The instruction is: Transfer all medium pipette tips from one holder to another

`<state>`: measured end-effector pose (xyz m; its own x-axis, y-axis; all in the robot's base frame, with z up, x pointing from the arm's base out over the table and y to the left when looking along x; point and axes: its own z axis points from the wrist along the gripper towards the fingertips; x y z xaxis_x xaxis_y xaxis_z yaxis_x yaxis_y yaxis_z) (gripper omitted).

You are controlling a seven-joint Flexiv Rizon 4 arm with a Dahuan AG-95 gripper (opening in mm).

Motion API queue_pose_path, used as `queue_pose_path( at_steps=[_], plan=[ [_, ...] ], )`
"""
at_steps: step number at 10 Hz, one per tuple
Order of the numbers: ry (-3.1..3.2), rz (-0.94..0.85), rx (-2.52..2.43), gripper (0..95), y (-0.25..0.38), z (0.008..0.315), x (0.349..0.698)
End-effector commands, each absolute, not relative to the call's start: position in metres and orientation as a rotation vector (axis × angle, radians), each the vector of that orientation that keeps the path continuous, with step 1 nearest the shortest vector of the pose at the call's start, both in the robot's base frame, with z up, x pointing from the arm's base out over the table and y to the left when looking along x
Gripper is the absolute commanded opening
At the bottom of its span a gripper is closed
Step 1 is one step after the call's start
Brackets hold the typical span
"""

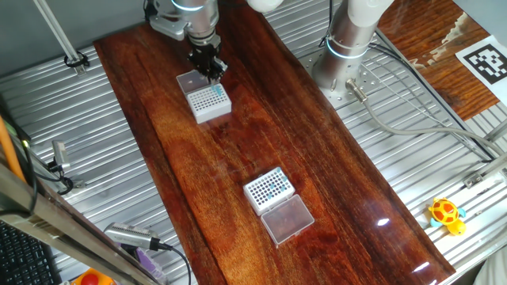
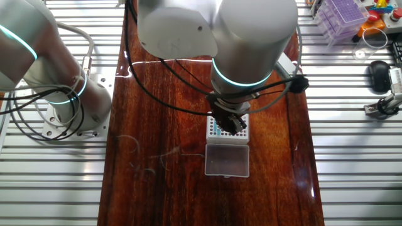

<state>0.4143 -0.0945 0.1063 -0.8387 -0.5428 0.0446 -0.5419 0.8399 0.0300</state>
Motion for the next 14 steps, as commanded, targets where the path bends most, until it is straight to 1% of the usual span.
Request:
queue_pose_path(
  at_steps=[1,4,5,8,9,11,14],
  plan=[
    [-2.961,-0.027,0.876,19.0,-0.094,0.108,0.414],
    [-2.974,-0.041,0.848,19.0,-0.091,0.107,0.415],
    [-2.983,-0.044,0.821,19.0,-0.079,0.109,0.419],
    [-3.01,-0.064,0.702,19.0,-0.013,0.117,0.427],
    [-3.025,-0.06,0.618,19.0,0.021,0.12,0.425],
    [-3.044,-0.066,0.52,19.0,0.061,0.122,0.419],
    [-3.061,-0.073,0.409,19.0,0.103,0.124,0.404]
  ],
)
